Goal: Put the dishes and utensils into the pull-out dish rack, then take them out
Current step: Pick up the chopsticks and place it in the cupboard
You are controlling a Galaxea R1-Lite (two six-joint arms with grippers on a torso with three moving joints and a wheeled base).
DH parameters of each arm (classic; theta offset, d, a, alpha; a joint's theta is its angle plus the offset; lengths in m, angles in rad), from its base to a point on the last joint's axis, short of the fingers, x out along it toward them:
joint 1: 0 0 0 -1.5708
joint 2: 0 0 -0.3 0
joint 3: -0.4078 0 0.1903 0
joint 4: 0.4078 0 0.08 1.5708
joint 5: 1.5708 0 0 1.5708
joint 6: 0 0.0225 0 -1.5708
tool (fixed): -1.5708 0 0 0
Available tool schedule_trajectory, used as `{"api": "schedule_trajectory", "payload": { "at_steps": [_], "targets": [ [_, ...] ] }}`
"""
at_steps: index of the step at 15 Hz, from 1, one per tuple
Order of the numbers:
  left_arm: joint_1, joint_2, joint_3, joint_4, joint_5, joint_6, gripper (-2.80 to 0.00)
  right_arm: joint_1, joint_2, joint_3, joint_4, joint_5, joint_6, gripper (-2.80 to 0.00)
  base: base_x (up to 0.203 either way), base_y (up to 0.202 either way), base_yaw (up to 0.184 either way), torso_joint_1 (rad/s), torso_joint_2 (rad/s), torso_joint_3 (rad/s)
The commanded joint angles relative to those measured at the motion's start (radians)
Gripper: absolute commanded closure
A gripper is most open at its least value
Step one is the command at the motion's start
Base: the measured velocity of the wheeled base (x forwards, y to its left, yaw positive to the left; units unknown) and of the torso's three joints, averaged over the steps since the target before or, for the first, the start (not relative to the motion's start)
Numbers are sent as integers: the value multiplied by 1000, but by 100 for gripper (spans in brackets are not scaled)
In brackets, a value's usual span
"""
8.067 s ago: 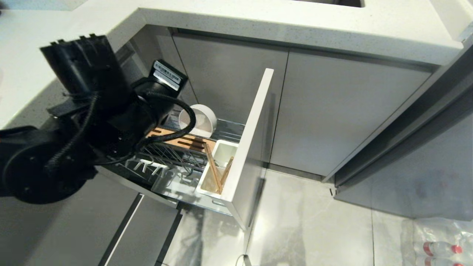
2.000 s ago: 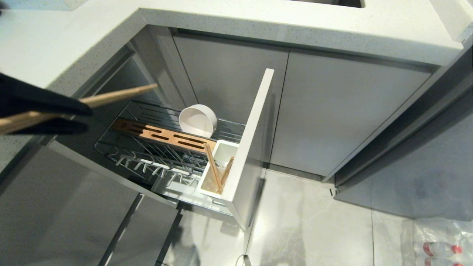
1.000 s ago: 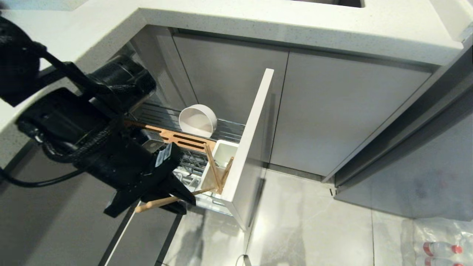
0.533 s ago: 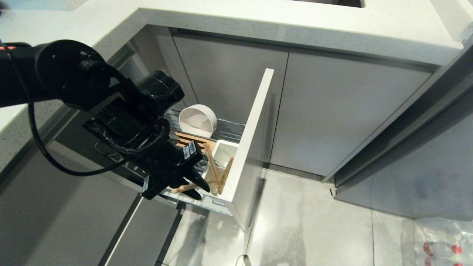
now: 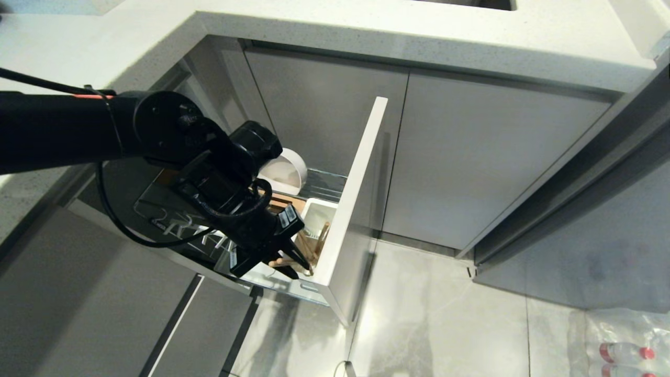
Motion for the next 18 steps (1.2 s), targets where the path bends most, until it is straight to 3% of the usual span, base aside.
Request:
{"api": "schedule_trajectory", "payload": {
  "at_steps": [1,14,15,16,18],
  "targets": [
    [3,31,-2,2,-3,-6,0,0,1,2,0,0,0,0,0,0,0,0,0,0],
    [52,70,-8,-36,-6,-4,0,0,1,2,0,0,0,0,0,0,0,0,0,0],
    [52,68,-8,-36,-6,-4,-68,0,1,2,0,0,0,0,0,0,0,0,0,0],
    [52,65,-8,-35,-6,3,-280,0,1,2,0,0,0,0,0,0,0,0,0,0],
    [52,62,-8,-33,-3,6,-280,0,1,2,0,0,0,0,0,0,0,0,0,0]
  ]
}}
